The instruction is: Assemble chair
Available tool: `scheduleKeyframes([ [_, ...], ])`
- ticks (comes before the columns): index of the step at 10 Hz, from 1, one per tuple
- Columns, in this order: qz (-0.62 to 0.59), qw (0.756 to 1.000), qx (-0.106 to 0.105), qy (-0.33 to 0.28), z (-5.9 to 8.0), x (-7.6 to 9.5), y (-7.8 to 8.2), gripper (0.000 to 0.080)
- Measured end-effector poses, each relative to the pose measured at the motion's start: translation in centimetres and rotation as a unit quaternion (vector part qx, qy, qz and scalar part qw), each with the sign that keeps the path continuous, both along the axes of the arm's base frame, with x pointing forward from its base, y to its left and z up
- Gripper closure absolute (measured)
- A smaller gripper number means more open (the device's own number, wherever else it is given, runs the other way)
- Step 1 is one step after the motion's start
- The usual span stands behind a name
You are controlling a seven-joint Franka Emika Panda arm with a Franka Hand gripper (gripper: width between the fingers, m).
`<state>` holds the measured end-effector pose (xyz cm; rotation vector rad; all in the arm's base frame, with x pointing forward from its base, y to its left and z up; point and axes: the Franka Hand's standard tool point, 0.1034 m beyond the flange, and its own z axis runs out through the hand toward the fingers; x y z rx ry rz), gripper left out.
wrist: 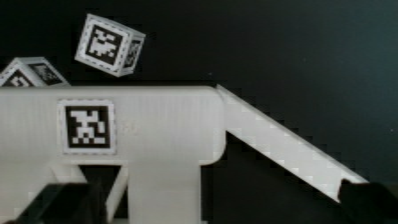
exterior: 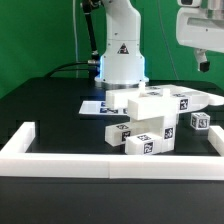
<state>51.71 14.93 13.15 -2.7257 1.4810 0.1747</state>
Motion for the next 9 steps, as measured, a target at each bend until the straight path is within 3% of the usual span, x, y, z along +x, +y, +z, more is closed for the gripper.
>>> scheduleKeyframes([
  [3,-0.003,1.0,0.0,-0.002,0.0,0.0,0.1,0.015],
  [7,-0.001,1.0,-0.009,-0.009,-1.2,-3.3,4.4,0.015],
  [9,0.006,1.0,-0.015,-0.006,-2.4,-4.1,4.6,0.015],
])
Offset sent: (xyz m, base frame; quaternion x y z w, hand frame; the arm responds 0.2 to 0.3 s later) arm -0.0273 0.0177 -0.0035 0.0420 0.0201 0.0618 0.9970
